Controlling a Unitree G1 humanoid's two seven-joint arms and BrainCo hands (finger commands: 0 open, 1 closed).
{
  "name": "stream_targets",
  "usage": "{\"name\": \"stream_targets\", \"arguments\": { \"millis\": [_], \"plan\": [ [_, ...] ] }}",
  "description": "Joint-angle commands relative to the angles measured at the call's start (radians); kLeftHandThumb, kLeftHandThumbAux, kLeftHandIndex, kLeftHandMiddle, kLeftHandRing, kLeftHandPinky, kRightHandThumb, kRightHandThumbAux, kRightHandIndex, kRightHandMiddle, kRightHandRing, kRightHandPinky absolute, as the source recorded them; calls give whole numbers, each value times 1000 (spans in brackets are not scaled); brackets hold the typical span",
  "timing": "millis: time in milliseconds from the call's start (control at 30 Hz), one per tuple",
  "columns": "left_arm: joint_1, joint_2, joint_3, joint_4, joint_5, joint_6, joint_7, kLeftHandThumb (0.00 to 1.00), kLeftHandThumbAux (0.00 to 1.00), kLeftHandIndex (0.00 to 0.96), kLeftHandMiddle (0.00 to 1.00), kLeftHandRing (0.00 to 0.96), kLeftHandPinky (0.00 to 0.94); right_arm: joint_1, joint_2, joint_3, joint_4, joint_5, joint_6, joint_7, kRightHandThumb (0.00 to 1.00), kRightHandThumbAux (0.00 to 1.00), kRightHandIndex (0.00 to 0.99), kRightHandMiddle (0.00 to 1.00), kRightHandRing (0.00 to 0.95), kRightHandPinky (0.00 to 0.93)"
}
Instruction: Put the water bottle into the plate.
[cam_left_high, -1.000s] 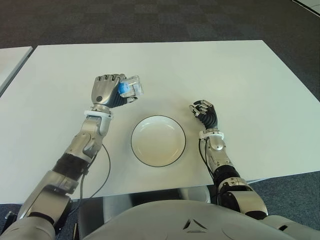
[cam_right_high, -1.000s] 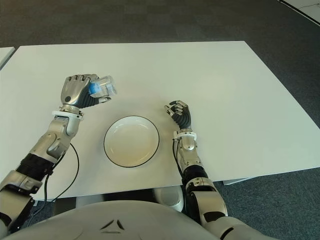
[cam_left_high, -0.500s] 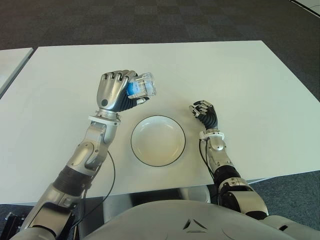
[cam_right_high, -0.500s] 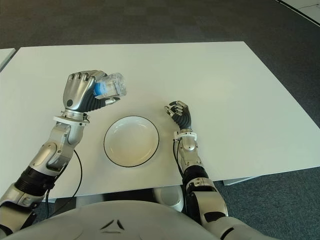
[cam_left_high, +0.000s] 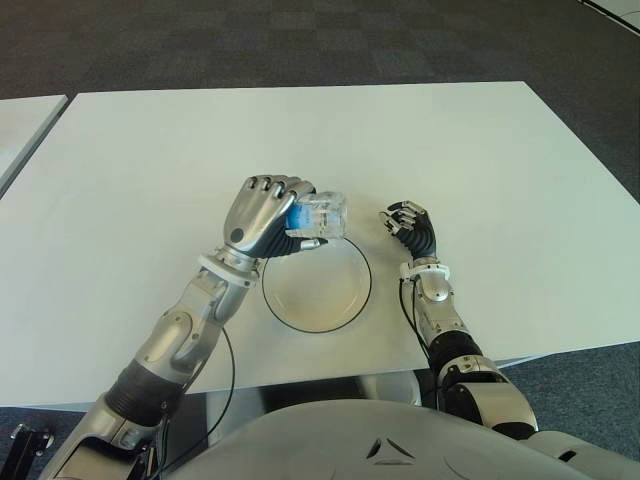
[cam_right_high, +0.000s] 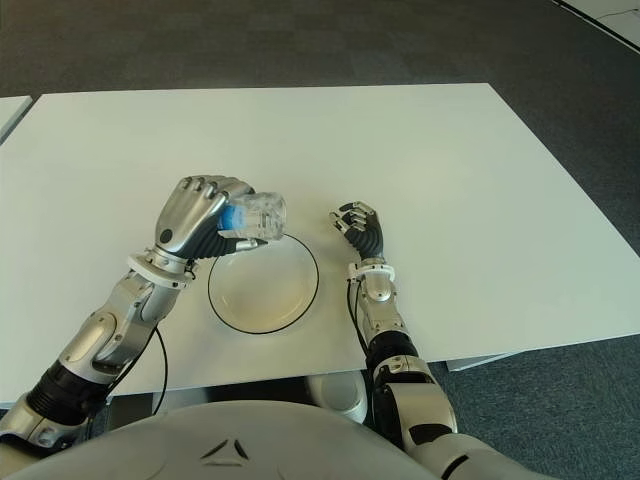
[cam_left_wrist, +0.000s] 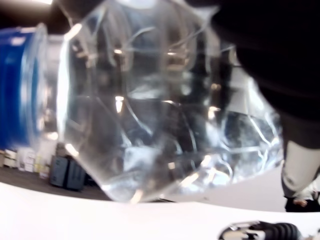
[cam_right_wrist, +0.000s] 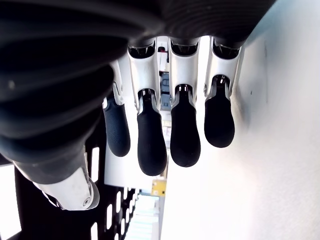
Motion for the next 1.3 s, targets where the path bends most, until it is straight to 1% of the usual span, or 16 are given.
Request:
{"name": "stream_targets", "arguments": {
  "millis": [33,333,467,767,900,1033,1133,1300],
  "plan": [
    [-52,-25,-56,113,15,-65,-22,852,667,401,548,874,868,78,11,-1,77,12,91,2,706,726,435,662,659,658],
    [-71,-36,-97,222,15,-145,-31,852,667,401,548,870,874,81,12,0,69,13,94,1,707,726,435,664,660,658],
    [-89,-51,-134,344,40,-182,18,852,667,401,548,868,876,81,12,1,68,10,97,-1,706,726,435,662,658,655],
    [-120,-66,-154,446,45,-223,59,852,668,400,546,868,874,83,16,0,66,12,94,-3,706,725,435,661,657,655],
    [-126,-67,-159,477,51,-233,73,852,668,400,545,867,870,84,16,0,64,13,96,-2,707,725,435,661,656,654],
    [-132,-70,-167,500,64,-229,90,852,668,399,544,867,868,84,15,1,63,13,96,2,707,726,435,663,659,659],
    [-132,-71,-169,505,69,-221,91,852,668,399,543,866,867,84,14,2,62,11,96,1,707,726,435,667,663,663],
    [-128,-75,-167,505,64,-211,78,851,667,401,544,854,834,83,14,3,64,9,97,-3,706,726,435,668,665,660]
  ]
}}
